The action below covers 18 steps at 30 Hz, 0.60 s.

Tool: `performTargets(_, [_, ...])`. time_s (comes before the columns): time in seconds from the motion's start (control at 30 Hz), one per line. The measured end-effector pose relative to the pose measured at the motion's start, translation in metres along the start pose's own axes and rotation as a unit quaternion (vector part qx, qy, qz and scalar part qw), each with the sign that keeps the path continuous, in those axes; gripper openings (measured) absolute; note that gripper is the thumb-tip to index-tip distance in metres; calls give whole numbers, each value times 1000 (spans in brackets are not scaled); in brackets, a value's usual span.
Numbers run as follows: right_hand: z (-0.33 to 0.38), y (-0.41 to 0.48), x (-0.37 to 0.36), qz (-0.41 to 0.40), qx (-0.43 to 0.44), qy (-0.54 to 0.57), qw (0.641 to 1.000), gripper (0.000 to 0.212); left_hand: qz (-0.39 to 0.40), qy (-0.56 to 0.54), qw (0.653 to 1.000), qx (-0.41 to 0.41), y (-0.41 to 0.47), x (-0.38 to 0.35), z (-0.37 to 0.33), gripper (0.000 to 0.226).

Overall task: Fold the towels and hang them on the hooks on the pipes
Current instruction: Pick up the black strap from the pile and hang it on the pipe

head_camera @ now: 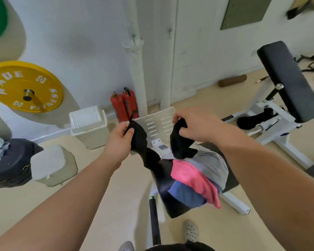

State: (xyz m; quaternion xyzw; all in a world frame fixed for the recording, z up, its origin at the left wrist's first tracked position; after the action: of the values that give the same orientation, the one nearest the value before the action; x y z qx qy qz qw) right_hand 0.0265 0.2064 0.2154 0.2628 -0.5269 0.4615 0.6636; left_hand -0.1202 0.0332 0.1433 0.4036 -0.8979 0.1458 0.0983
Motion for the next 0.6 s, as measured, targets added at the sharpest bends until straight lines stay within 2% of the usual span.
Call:
performTargets(0.1, [75,-2,-18,73,19,67,995,39,-32,12,999,-8,-7,68,9,19])
performTargets(0.17, [118,-3,-31,108,37,104,988,42,-23,24,999,-24,-14,100,11,17])
performTargets(0.33, [193,-2,-47,144,81,161,973,46,143,-4,987,-66,-49,111,4,21])
performTargets(0.47, [223,7,-31,99,88,209,969,42,154,-104,982,-35,-57,119,10,25])
performTargets(0.53, [227,15,-20,60,72,222,970,41,135,-107,985,-26,-56,131,13,29])
performTargets(0.6, [227,23,-17,30,49,224,973,43,122,-88,988,-28,-54,144,14,22])
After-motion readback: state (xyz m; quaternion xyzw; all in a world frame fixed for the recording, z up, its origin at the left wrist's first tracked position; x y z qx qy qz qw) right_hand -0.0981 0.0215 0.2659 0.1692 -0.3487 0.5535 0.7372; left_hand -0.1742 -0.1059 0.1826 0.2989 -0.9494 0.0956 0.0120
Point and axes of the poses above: each hand's wrist, its own y-axis towards the middle knuckle, its own x-axis out of the back of the hand, z = x × y, the point moved 8 cm from there along y, towards the middle knuckle, and after that the axes turned 1 degree about -x, right-handed, at the moved point
